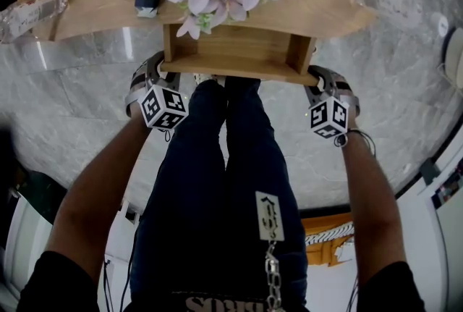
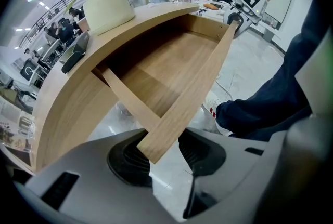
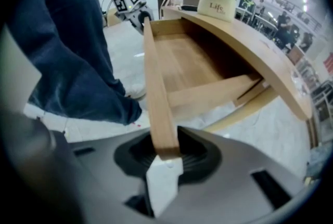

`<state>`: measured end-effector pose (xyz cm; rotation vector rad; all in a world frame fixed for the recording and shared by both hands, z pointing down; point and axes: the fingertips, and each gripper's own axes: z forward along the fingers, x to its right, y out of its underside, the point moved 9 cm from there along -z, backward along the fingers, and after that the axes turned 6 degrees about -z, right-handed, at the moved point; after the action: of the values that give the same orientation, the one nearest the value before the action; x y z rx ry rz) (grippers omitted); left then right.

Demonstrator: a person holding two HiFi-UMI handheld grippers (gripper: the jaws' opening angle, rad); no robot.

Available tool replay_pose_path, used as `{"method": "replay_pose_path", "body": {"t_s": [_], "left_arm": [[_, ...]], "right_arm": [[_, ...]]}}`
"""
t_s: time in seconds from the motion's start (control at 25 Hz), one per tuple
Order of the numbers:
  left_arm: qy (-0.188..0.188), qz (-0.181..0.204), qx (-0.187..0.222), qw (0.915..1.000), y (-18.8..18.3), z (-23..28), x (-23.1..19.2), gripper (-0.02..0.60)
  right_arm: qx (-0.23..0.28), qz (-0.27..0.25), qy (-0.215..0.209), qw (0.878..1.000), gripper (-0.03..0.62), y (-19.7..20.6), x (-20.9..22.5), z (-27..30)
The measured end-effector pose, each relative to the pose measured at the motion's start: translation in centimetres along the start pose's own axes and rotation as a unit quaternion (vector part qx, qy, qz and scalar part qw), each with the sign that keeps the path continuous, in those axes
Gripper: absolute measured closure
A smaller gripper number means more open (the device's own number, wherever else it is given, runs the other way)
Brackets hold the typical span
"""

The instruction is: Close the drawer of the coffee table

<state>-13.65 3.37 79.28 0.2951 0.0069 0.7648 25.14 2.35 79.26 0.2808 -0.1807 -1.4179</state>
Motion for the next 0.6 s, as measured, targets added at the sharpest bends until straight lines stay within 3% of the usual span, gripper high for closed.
{"method": "replay_pose_path", "body": {"t_s": [0.6], "left_arm": [[0.004,-0.017,-0.004,0.9998,0.71,-0.16,0.90,0.416]], "right_arm": [[-0.014,0.009,-0.012,1.000,0.477,0.10,-0.80,0.14]]}}
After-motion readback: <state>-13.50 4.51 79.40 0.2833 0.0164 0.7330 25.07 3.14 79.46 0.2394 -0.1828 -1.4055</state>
